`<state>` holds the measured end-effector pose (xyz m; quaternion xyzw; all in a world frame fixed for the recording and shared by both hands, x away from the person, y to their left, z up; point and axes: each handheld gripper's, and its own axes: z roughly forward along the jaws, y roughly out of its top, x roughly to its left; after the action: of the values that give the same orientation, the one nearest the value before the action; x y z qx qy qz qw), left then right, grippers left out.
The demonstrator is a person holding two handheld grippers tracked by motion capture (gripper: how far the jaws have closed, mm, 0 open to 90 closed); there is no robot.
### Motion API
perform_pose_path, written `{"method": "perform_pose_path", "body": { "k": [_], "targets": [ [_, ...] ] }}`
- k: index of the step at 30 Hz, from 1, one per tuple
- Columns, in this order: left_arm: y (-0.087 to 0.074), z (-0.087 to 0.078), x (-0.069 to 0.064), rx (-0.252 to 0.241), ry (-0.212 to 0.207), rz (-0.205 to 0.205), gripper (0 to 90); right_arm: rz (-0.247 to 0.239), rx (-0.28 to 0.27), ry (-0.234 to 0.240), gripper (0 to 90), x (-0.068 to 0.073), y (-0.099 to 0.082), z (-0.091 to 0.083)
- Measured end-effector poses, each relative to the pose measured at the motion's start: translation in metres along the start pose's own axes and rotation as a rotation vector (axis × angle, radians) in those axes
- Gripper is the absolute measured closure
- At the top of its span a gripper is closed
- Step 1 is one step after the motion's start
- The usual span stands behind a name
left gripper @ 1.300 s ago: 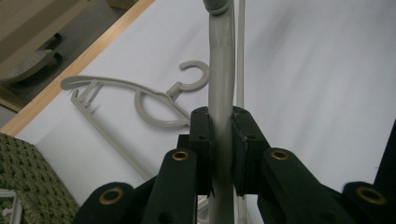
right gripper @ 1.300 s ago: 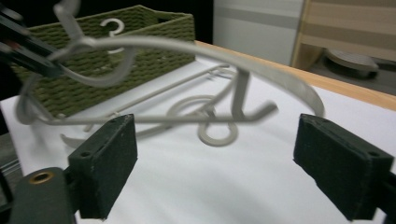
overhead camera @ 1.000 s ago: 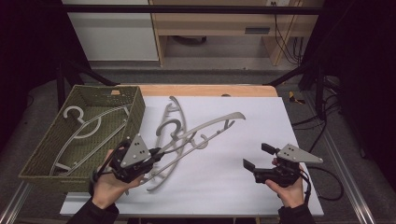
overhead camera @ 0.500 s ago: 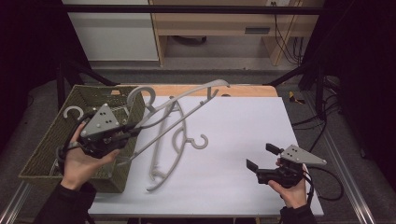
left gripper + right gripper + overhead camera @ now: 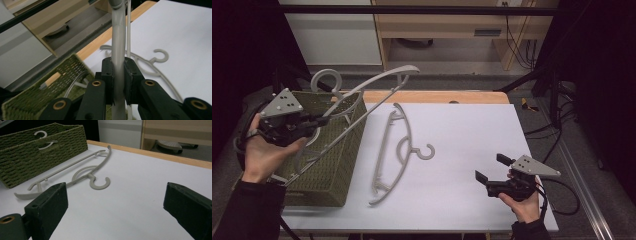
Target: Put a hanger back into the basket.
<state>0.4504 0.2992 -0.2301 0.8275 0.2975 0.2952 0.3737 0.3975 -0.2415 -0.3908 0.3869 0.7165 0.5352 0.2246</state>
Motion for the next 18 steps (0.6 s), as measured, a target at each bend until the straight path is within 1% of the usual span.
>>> {"method": "perform_pose_path", "body": {
  "k": [5, 6, 11, 13, 17, 18],
  "targets": [
    [-0.015, 0.001, 0.021, 0.029, 0.022, -0.025, 80.3, 0.001, 0.000, -0.002, 5.7, 0.000, 0.000, 0.000],
    [-0.018, 0.002, 0.024, 0.029, 0.027, -0.032, 80.3, 0.001, -0.001, -0.001, 5.7, 0.000, 0.000, 0.000],
    [-0.037, 0.002, 0.042, 0.061, 0.045, -0.053, 80.3, 0.000, 0.001, -0.003, 5.7, 0.000, 0.000, 0.000],
    [-0.044, 0.002, 0.047, 0.082, 0.057, -0.056, 80.3, -0.001, 0.003, 0.000, 5.7, 0.001, 0.000, 0.001],
    [-0.059, 0.002, 0.058, 0.113, 0.086, -0.082, 80.3, -0.004, 0.004, -0.001, 5.7, 0.000, 0.000, 0.001],
    [-0.064, 0.002, 0.062, 0.137, 0.088, -0.078, 80.3, -0.004, 0.004, -0.001, 5.6, 0.001, 0.000, 0.002]
  ]
}}
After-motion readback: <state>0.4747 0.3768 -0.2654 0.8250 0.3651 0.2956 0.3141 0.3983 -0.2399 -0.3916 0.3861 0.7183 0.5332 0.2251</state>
